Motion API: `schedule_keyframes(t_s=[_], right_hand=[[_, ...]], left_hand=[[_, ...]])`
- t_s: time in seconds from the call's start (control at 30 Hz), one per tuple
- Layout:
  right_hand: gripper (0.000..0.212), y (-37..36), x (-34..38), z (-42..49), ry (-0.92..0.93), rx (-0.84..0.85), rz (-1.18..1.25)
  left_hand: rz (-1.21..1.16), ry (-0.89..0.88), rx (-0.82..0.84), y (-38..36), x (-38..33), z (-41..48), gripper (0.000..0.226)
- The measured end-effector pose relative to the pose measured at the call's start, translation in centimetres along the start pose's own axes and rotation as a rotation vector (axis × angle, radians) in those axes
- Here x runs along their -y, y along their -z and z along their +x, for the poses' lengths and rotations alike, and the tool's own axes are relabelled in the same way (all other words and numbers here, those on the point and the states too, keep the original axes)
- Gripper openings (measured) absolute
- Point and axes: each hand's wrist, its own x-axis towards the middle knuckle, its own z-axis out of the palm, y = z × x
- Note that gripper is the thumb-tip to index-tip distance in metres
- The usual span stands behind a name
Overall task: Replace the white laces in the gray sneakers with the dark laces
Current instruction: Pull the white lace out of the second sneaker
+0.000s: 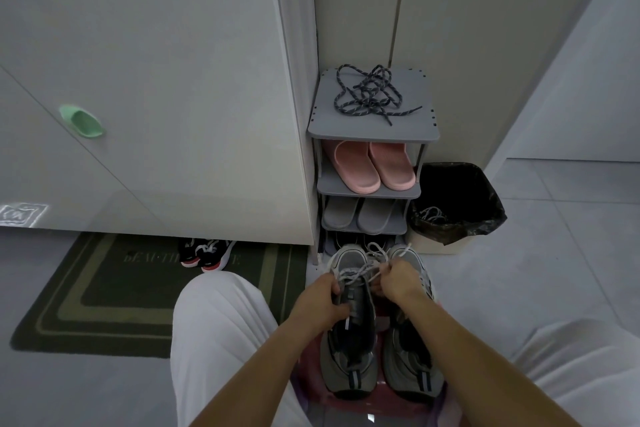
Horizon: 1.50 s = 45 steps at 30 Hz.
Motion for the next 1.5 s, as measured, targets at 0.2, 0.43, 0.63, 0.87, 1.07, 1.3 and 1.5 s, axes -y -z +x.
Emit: schedule_keyframes(t_s=[0.2, 0.43, 0.63, 0.87, 1.07, 1.3, 1.5], right_hand=[[0.023, -0.1, 0.1, -0.1, 0.058, 0.080, -0.084], [0.012, -0.3, -0.1, -0.6, 0.062, 0.024, -0.177], [0.022, 0.3, -0.3, 0.5, -0.081, -0.032, 0.237], [0.032, 0.5, 0.3, -1.7, 0.105, 0.187, -0.243], [0.026, -0.5, -1.2, -2.9, 0.205, 0.255, -0.245], [0.030, -0.5, -1.9, -2.8, 0.235, 0.223, -0.258], [0.016, -0.9, -2.3, -2.4, 0.255, 0.207, -0.263]], left_hand=[[0.032, 0.006, -0.002, 0.0, -0.1, 0.0, 0.028], [0.020, -0.014, -0.013, -0.2, -0.1, 0.0, 0.028], [0.002, -0.024, 0.003, -0.1, 0.3, 0.0, 0.030], [-0.111, 0.041, -0.123, 0.2, 0.1, 1.4, 0.026], [-0.070, 0.063, -0.146, -0.2, 0.0, 2.9, 0.008], [0.261, -0.032, -0.166, 0.3, -1.0, 3.8, 0.017], [0.274, -0.010, -0.143, 1.4, -2.1, 5.0, 0.020]])
